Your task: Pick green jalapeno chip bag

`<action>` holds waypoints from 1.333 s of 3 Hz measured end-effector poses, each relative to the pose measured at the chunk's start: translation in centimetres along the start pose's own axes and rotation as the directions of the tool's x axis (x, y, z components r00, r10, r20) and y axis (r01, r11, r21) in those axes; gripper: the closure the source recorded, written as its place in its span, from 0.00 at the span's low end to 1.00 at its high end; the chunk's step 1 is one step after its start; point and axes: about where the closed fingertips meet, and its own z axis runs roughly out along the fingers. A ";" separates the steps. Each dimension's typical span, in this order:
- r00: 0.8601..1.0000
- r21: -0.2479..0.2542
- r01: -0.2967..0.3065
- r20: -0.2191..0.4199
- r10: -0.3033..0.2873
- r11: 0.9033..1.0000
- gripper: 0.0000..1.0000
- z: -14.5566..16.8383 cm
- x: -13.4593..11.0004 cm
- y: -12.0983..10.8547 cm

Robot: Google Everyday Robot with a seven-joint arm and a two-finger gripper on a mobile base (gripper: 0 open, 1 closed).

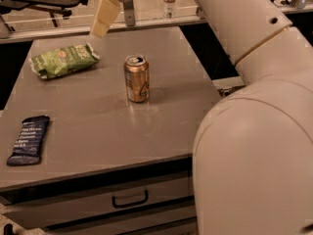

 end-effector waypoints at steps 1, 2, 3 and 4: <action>0.996 0.002 -0.077 -0.054 0.077 0.997 0.00 4.9 1.6 -0.2; 0.982 0.002 -0.168 -0.088 0.167 0.986 0.00 9.2 3.4 0.4; 0.974 0.007 -0.212 -0.078 0.212 0.977 0.00 12.2 4.0 0.2; 0.974 0.010 -0.219 -0.060 0.220 0.976 0.00 14.7 3.8 -0.5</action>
Offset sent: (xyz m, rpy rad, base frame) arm 0.0414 0.0436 -0.1411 -0.0223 0.1849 -0.2492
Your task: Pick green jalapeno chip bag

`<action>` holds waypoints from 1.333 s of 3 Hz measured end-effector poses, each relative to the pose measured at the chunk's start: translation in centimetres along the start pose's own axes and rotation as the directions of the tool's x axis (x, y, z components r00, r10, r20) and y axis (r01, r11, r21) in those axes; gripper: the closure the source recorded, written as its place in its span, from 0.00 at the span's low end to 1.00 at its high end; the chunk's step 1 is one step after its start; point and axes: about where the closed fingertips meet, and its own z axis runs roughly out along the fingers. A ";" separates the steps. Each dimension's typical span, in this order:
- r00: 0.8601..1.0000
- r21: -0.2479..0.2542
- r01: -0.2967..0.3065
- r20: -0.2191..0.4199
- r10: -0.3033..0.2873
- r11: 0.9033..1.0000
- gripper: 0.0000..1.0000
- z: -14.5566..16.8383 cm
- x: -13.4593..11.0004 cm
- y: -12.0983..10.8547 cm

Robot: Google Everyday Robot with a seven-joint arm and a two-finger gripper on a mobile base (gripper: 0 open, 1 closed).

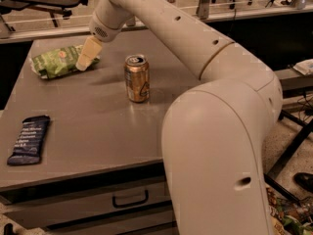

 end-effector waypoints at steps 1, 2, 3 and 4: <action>0.999 0.018 0.014 -0.029 -0.013 1.000 0.02 3.1 -0.1 -0.2; 0.998 0.015 0.015 -0.055 -0.014 1.000 0.25 4.7 0.6 0.0; 0.995 0.022 0.021 -0.096 -0.018 1.000 0.56 5.0 1.4 0.3; 0.995 0.022 0.021 -0.096 -0.018 1.000 0.78 4.6 1.1 0.2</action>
Offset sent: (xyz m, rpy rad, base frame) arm 0.0190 0.0244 -0.0515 -0.0803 -0.0063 -0.0197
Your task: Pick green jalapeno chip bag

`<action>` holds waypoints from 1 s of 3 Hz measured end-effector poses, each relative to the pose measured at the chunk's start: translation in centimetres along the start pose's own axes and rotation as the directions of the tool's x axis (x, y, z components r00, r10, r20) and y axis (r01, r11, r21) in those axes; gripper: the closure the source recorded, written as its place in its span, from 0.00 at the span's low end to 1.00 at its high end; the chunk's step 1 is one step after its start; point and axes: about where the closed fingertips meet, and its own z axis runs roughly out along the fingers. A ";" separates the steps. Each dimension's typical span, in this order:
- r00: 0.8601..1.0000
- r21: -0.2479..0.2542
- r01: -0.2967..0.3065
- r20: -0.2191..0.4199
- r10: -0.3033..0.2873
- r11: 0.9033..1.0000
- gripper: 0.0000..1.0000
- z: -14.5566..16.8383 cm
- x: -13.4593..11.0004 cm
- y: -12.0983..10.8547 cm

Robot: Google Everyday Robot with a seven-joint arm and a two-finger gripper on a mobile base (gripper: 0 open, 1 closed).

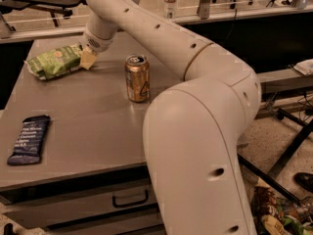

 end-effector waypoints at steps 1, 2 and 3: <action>1.000 0.000 0.000 0.000 0.000 1.000 0.99 0.0 0.0 0.0; 0.997 0.035 0.036 0.074 -0.038 0.999 1.00 -6.0 0.1 -0.6; 0.985 0.044 0.070 0.153 -0.076 0.997 1.00 -11.8 -0.1 -0.9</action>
Offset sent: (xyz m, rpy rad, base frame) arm -0.0312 -0.0657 0.1017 0.1055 -0.1456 0.0508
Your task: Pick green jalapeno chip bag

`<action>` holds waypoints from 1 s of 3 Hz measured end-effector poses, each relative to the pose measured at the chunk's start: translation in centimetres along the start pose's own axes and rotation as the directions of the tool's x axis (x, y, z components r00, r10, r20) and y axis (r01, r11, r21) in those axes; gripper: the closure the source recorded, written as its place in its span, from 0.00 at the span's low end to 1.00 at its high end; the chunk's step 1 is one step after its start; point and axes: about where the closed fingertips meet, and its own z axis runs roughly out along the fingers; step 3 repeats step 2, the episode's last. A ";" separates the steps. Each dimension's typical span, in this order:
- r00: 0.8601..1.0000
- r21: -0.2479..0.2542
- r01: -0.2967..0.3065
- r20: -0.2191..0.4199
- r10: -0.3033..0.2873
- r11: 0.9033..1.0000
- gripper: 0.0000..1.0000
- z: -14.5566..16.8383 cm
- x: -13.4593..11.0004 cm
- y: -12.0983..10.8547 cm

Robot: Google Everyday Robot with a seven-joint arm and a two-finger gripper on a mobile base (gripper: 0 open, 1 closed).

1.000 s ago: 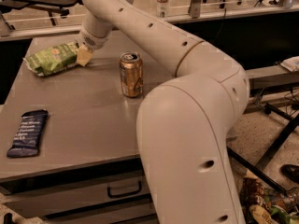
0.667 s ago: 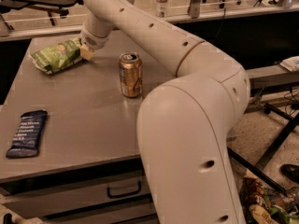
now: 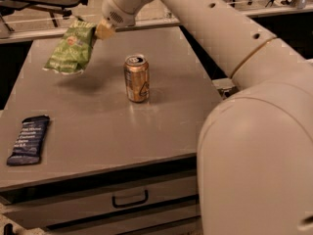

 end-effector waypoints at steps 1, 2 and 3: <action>0.998 -0.009 0.030 0.047 -0.030 0.999 1.00 -3.8 -0.9 -0.1; 0.998 -0.012 0.035 0.055 -0.035 0.999 1.00 -4.3 -1.0 -0.1; 0.998 -0.012 0.035 0.055 -0.035 0.999 1.00 -4.3 -1.0 -0.1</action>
Offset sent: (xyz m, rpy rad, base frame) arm -0.0134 -0.0154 0.0318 0.0303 -0.0193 0.0417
